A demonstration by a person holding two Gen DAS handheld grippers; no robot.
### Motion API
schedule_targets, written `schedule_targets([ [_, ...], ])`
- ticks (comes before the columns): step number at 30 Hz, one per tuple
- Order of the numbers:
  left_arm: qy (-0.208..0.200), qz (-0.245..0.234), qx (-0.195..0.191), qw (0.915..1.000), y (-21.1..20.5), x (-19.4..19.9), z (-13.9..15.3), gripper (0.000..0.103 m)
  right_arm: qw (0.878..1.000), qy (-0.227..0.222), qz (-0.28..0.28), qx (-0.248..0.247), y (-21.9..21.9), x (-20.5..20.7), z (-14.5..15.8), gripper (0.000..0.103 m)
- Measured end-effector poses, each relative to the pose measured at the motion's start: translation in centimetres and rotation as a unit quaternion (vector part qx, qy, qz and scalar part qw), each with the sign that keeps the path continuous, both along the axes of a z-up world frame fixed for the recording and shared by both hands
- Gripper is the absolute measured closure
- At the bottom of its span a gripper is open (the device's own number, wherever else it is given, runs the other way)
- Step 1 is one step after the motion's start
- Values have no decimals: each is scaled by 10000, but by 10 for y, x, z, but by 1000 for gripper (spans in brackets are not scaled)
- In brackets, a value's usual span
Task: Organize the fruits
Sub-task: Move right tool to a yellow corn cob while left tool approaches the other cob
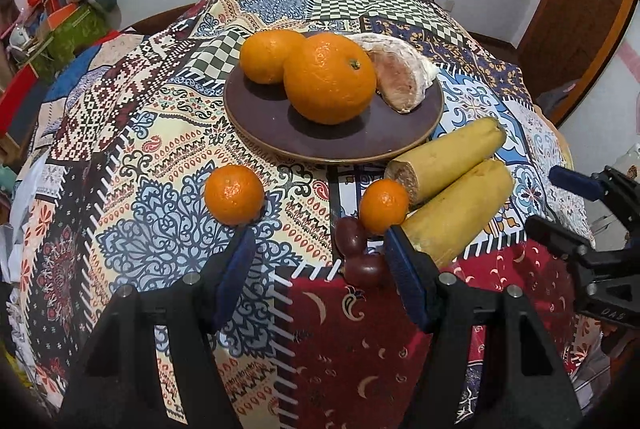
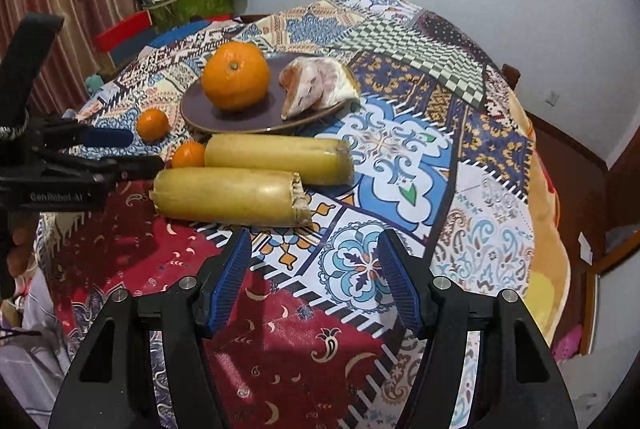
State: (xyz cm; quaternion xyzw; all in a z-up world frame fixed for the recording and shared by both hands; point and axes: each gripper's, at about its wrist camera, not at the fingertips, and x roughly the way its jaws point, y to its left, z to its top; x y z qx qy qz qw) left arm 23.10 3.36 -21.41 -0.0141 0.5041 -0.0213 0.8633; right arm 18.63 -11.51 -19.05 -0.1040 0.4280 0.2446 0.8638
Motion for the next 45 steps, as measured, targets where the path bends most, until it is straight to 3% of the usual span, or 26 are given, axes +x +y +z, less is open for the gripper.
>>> schedule_targets([
  [6, -18, -228, 256, 9994, -7, 3, -3, 36, 9998, 90, 64, -158, 7, 8, -15, 41],
  [21, -82, -855, 114, 9962, -46, -12, 2, 37, 9994, 100, -252, -195, -7, 19, -17, 41],
  [30, -141, -753, -72, 9970, -45, -20, 5, 37, 9993, 83, -348, 65, -14, 11, -1, 40],
  [33, -294, -653, -32, 9974, -38, -27, 13, 37, 9987, -51, -443, 240, -11, 5, 10, 19],
  [34, -341, -607, -28, 9976, -35, -30, 16, 37, 9985, -116, -453, 288, -9, 3, 13, 17],
  [39, -562, -348, 56, 9978, -17, -42, 26, 37, 9990, -79, -356, 246, 16, 5, 10, 16],
  [45, -559, -221, 3, 9982, 1, -51, 26, 37, 9983, 364, -318, 326, 38, 18, -13, 16],
])
